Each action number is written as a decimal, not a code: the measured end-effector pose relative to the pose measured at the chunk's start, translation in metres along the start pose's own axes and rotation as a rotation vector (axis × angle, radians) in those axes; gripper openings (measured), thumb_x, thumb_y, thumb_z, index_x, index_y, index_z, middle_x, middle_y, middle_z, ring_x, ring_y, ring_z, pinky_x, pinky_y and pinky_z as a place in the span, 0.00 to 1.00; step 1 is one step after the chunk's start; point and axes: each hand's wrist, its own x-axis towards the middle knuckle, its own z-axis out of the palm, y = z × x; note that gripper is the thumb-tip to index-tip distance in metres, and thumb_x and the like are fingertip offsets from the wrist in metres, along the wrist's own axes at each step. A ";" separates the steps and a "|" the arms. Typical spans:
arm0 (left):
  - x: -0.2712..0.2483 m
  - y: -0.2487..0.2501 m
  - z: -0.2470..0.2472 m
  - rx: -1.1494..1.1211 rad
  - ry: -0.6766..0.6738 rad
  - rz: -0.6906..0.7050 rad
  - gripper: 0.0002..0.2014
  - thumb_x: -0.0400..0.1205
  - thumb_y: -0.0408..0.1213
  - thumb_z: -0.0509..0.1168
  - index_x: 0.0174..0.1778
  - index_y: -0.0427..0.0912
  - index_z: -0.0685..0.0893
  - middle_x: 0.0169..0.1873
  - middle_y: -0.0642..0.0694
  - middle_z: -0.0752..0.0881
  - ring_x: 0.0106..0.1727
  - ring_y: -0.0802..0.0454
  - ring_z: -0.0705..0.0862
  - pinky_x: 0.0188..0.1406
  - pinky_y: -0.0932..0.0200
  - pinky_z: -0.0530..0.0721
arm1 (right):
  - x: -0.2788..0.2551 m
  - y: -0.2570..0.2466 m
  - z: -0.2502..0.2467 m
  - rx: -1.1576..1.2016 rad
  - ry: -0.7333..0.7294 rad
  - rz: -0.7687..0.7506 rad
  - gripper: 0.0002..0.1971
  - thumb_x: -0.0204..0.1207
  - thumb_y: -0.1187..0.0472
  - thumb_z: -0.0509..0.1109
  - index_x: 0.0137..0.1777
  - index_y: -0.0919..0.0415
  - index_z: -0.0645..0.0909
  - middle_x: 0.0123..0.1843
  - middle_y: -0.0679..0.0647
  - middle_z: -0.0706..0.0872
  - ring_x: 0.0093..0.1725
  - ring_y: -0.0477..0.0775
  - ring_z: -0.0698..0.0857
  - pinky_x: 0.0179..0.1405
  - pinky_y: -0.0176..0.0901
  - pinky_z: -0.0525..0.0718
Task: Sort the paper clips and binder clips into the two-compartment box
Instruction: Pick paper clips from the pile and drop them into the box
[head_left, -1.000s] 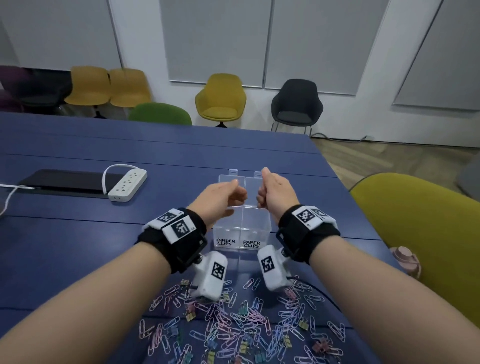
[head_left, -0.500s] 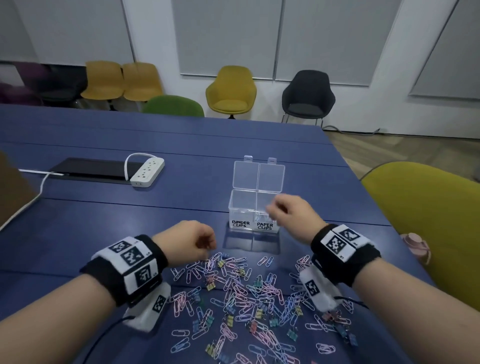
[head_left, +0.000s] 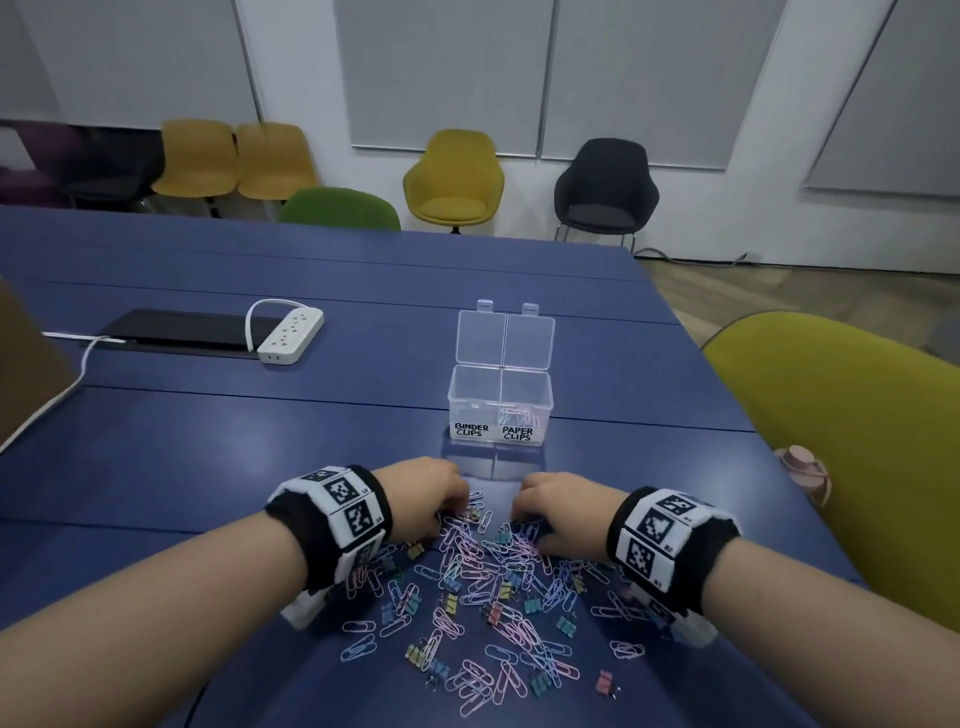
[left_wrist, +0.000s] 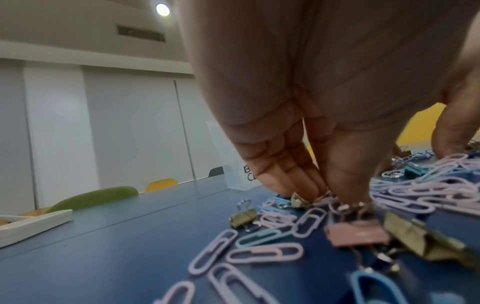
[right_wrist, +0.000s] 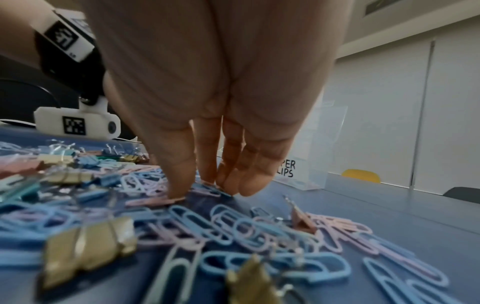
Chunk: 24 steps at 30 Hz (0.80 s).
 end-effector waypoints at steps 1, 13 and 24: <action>0.002 0.002 0.000 0.006 0.013 -0.005 0.14 0.76 0.31 0.68 0.58 0.45 0.82 0.57 0.46 0.81 0.58 0.46 0.80 0.55 0.55 0.77 | 0.000 -0.003 0.001 -0.003 0.013 -0.006 0.14 0.75 0.66 0.68 0.61 0.58 0.80 0.63 0.55 0.78 0.62 0.58 0.79 0.58 0.45 0.79; 0.003 0.019 0.005 0.087 0.009 -0.111 0.14 0.80 0.27 0.60 0.59 0.43 0.75 0.55 0.42 0.83 0.53 0.42 0.82 0.47 0.53 0.77 | -0.005 -0.017 -0.001 -0.009 0.000 0.158 0.11 0.76 0.68 0.62 0.55 0.59 0.80 0.57 0.57 0.85 0.45 0.57 0.78 0.41 0.42 0.74; -0.025 0.018 -0.018 -1.868 0.226 -0.178 0.11 0.82 0.21 0.52 0.42 0.32 0.79 0.32 0.40 0.76 0.31 0.50 0.78 0.26 0.63 0.85 | -0.044 0.025 0.000 1.716 0.241 0.161 0.08 0.78 0.76 0.61 0.44 0.65 0.80 0.30 0.56 0.80 0.26 0.47 0.82 0.26 0.37 0.83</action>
